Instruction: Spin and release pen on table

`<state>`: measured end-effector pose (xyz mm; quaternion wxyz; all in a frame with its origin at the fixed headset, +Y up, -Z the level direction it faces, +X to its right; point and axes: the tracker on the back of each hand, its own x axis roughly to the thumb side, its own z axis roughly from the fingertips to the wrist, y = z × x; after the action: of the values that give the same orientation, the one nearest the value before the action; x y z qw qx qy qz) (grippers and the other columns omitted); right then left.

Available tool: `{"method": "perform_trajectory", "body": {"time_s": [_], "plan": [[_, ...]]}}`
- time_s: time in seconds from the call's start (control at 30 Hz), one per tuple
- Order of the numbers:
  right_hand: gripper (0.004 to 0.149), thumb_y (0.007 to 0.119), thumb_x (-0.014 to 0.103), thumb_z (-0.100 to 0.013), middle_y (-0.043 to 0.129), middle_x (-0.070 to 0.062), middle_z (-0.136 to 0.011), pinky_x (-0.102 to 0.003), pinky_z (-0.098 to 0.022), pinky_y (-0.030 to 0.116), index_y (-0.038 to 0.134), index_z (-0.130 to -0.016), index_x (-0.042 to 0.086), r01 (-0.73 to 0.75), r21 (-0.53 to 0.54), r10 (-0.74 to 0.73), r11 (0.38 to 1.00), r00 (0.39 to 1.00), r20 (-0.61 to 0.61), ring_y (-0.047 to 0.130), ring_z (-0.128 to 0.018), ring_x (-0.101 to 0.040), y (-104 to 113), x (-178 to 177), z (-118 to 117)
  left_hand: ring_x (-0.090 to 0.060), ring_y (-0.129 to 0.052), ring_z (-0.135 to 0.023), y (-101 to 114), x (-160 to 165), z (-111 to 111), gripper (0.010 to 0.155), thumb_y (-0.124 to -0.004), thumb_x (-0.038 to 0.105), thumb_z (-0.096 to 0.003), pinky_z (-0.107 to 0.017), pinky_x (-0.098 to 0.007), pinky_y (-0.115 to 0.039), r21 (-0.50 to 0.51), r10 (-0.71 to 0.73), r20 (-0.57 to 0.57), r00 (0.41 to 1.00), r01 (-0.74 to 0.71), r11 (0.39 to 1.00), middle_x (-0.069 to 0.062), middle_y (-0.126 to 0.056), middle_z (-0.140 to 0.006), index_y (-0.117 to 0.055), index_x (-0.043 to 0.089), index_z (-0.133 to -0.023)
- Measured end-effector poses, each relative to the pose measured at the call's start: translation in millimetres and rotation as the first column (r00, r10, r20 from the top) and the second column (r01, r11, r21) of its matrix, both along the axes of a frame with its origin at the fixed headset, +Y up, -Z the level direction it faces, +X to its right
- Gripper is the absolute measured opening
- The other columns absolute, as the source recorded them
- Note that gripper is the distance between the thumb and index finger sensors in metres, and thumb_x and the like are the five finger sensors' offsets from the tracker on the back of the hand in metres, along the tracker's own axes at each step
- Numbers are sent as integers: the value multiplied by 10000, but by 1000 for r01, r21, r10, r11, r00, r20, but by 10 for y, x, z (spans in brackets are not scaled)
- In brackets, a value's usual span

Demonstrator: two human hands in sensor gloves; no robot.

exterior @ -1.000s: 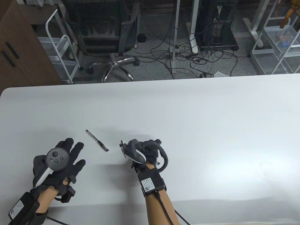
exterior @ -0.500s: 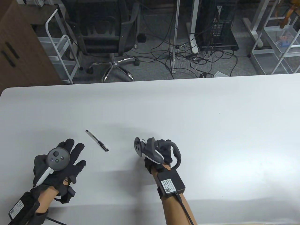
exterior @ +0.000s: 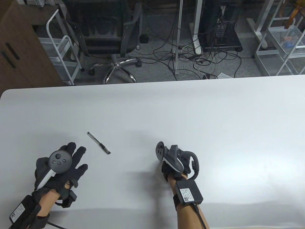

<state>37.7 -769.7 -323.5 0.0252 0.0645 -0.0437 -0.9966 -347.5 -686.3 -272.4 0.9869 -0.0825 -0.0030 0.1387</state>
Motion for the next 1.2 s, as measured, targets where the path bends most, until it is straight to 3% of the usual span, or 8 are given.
{"method": "perform_trajectory", "body": {"time_s": [0.2, 0.3, 0.37, 0.47, 0.7, 0.93, 1.03, 1.2], "plan": [[506, 1018, 440, -281, 1053, 14, -478, -522, -522, 852, 989, -686, 138, -79, 33, 78, 996, 997, 18, 1132, -416, -223, -44, -92, -2, -298, -304, -1153, 1, -4, -5, 758, -804, 527, -341, -787, -624, -266, 3, -2, 5, 1000, 2, 1000, 37, -307, -1174, -533, 421, -1040], [419, 1044, 362, -267, 998, 25, -649, -579, -618, 747, 999, -680, 301, -36, 53, 40, 998, 996, -81, 1047, -665, -273, -27, -86, 10, -298, -301, -1153, 1, -3, -5, 758, -803, 527, -341, -788, -624, -265, 1, -1, 7, 1000, 1, 1000, 37, -304, -1174, -530, 422, -1040], [359, 1029, 300, -285, 838, 57, -916, -672, -686, 563, 1016, -637, 371, 61, 59, -47, 996, 976, -212, 794, -953, -376, 93, -40, 38, -299, -300, -1152, 9, -9, -3, 759, -803, 526, -342, -787, -625, -264, 4, 7, 7, 1000, -7, 1000, 35, -303, -1174, -529, 420, -1041], [334, 1007, 256, -303, 848, 77, -911, -672, -694, 537, 1025, -625, 340, 215, 161, -172, 963, 955, -241, 762, -979, -372, 463, 78, 108, -299, -302, -1152, 15, -16, -4, 758, -804, 525, -342, -787, -625, -265, 9, 11, 6, 1000, -11, 1000, 37, -306, -1174, -532, 419, -1041], [358, 954, 233, -338, 854, 72, -909, -667, -701, 521, 992, -686, 306, 184, 294, -118, 938, 966, -228, 764, -981, -375, 955, 445, 434, -299, -297, -1152, -36, -5, -28, 758, -804, 524, -342, -787, -625, -261, -17, 1, 7, 1000, -1, 1000, 36, -301, -1173, -531, 418, -1042], [439, 894, 358, -388, 811, 38, -950, -659, -704, 501, 887, -824, 312, 257, 301, -195, 919, 956, -220, 727, -999, -390, 974, 648, 711, -297, -297, -1152, -44, 2, -19, 761, -803, 527, -341, -786, -625, -261, -18, -1, 9, 1000, 1, 1000, 37, -301, -1173, -526, 420, -1042], [541, 859, 482, -382, 760, 18, -984, -654, -705, 482, 821, -890, 299, 265, 289, -209, 920, 955, -211, 686, -1015, -400, 953, 670, 743, -297, -296, -1152, -50, 9, -18, 762, -802, 527, -341, -787, -624, -261, -20, -7, 11, 1000, 7, 1000, 37, -300, -1173, -524, 418, -1043], [625, 828, 548, -372, 681, 14, -1027, -650, -708, 459, 745, -942, 305, 243, 307, -200, 920, 966, -163, 618, -1036, -411, 953, 738, 754, -297, -294, -1151, -55, 21, -14, 763, -801, 528, -341, -786, -624, -262, -20, -12, 17, 1000, 12, 1000, 39, -296, -1173, -522, 418, -1043]]}}
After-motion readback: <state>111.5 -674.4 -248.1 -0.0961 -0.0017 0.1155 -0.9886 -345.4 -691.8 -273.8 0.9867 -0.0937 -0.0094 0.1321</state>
